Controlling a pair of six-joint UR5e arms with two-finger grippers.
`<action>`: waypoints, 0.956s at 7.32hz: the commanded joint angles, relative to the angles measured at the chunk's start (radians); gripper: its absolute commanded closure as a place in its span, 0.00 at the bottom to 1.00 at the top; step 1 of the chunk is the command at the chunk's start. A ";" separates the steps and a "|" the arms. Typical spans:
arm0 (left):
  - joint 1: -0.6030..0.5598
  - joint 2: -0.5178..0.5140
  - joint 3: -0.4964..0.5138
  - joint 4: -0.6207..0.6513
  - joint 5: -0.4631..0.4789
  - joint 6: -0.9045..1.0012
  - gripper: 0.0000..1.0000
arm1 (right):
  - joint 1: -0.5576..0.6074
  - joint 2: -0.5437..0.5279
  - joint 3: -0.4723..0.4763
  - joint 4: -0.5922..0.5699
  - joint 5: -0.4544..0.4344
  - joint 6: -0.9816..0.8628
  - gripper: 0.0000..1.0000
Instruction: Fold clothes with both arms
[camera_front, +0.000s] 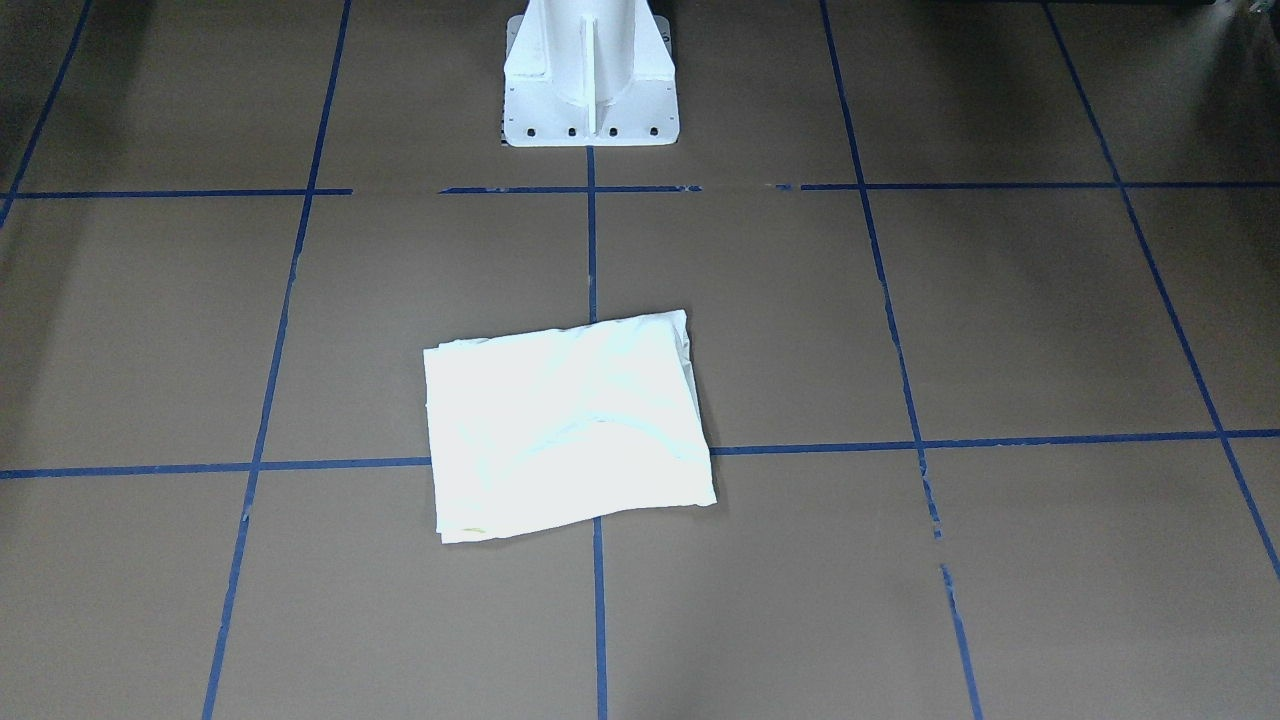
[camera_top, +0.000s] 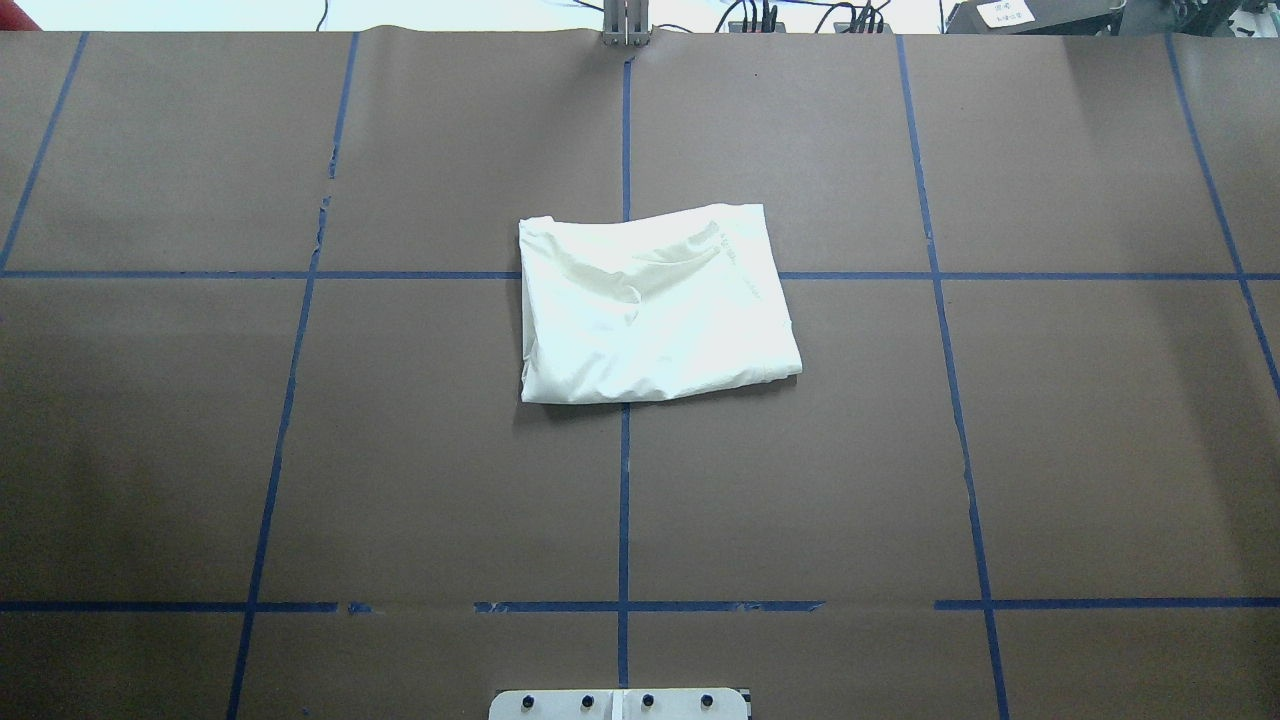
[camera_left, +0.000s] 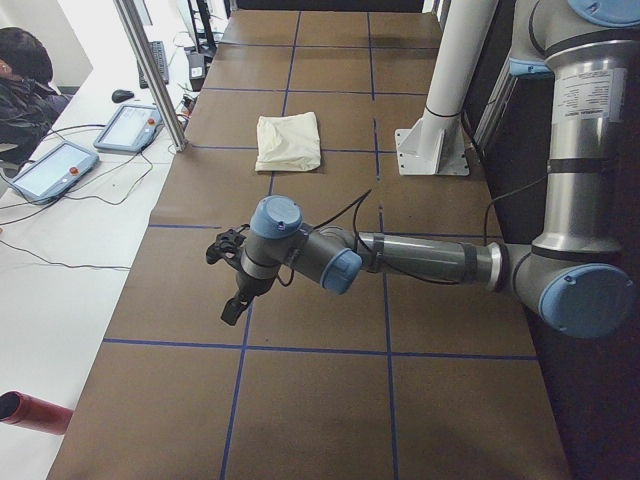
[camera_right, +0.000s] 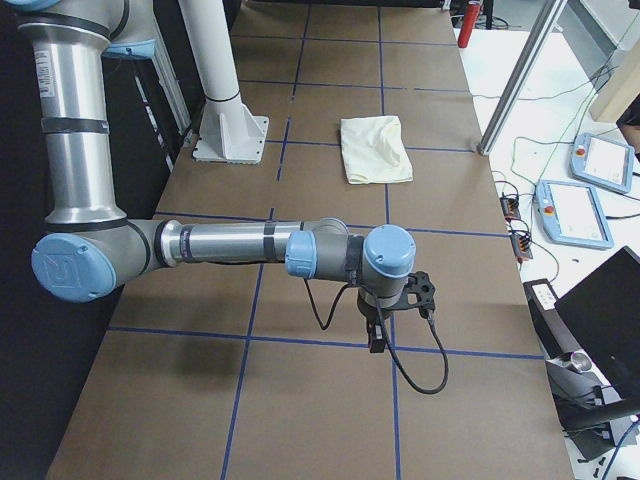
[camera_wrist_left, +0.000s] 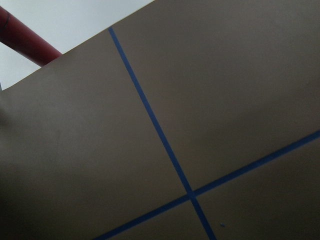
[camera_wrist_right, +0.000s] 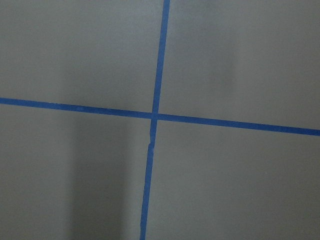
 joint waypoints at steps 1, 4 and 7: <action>-0.001 0.028 0.038 -0.012 0.007 -0.024 0.00 | 0.005 -0.008 -0.004 0.002 0.019 0.016 0.00; 0.000 0.002 0.047 0.205 -0.054 -0.024 0.00 | 0.005 -0.017 -0.013 0.000 0.025 0.021 0.00; -0.001 0.014 0.005 0.343 -0.082 0.091 0.00 | 0.005 -0.017 -0.011 0.000 0.027 0.022 0.00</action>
